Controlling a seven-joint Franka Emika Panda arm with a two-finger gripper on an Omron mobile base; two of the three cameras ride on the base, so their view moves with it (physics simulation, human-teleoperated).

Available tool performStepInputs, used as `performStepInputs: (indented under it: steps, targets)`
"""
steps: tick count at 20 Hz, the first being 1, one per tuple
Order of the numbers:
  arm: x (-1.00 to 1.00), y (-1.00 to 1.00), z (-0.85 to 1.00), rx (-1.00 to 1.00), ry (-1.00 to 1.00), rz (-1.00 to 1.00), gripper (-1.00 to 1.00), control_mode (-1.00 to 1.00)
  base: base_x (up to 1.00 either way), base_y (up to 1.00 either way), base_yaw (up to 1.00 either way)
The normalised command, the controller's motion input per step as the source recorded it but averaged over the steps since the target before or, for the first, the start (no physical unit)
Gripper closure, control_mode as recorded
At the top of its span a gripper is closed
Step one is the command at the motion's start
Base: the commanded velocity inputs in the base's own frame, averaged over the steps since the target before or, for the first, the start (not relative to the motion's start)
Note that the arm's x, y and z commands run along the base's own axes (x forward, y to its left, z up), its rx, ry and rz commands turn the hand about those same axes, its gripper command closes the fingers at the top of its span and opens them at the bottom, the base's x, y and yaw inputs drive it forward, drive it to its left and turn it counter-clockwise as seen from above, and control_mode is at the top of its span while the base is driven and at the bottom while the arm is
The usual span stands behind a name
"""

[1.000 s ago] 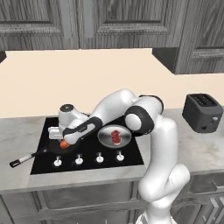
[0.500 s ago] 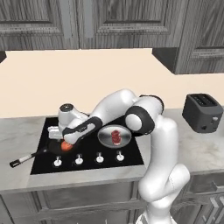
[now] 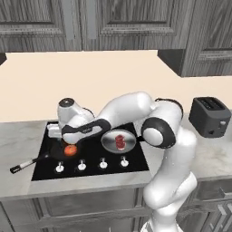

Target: Place both pans onto different burners. Then place the squash and the steak on different pans.

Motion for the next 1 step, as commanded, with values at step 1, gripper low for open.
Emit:
performStepInputs:
  steps: [1]
  targets:
    - [-0.69,-0.59,0.49,0.00,-0.04,0.00,-1.00,-1.00,0.00,0.00,0.00]
